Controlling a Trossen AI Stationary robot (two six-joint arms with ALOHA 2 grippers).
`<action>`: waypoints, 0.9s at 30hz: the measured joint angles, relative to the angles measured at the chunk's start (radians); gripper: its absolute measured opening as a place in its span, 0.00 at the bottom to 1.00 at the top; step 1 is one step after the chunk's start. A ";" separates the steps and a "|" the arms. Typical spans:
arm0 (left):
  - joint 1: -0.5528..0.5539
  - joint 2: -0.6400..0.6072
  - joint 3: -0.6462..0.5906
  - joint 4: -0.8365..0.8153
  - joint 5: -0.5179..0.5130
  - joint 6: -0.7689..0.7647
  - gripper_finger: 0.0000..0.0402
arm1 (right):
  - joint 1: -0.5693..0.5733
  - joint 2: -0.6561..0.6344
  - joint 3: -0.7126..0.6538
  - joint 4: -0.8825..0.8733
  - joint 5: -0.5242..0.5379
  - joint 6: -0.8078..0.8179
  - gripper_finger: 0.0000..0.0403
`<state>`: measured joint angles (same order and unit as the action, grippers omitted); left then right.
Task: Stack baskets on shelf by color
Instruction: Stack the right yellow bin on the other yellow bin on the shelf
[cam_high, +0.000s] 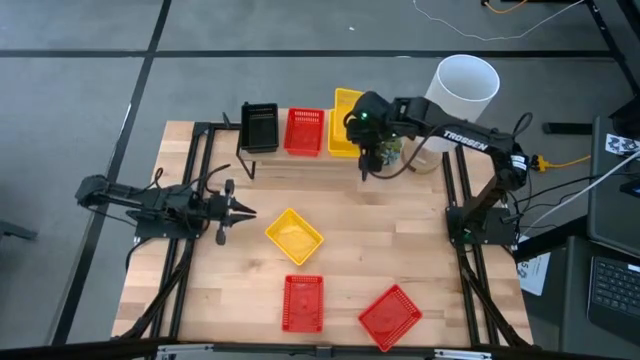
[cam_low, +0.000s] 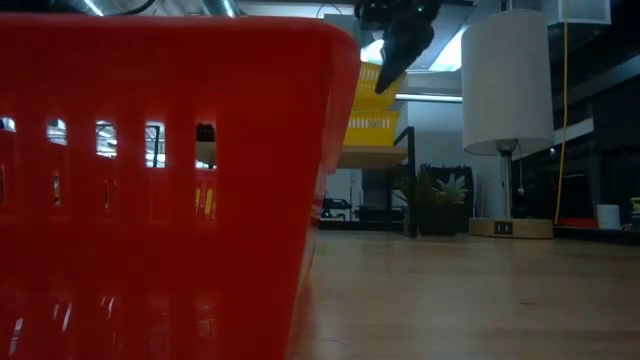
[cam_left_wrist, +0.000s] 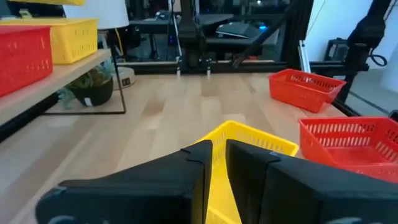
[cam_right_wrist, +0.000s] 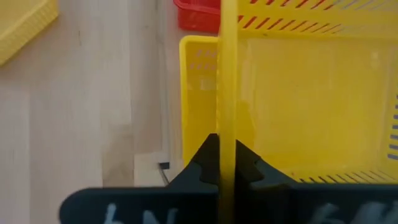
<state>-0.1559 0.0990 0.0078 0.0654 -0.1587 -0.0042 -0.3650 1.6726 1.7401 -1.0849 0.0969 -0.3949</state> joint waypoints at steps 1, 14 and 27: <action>0.005 -0.001 0.000 -0.003 0.003 -0.014 0.09 | -0.005 0.000 0.000 0.001 -0.018 0.000 0.00; 0.016 -0.002 0.000 -0.008 -0.011 -0.063 0.08 | -0.017 0.024 -0.001 -0.010 -0.075 0.042 0.00; 0.016 -0.001 0.000 -0.023 -0.012 -0.064 0.09 | -0.020 0.039 -0.013 -0.013 -0.072 0.070 0.07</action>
<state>-0.1402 0.0978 0.0078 0.0422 -0.1706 -0.0685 -0.3851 1.7114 1.7275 -1.0981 0.0249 -0.3248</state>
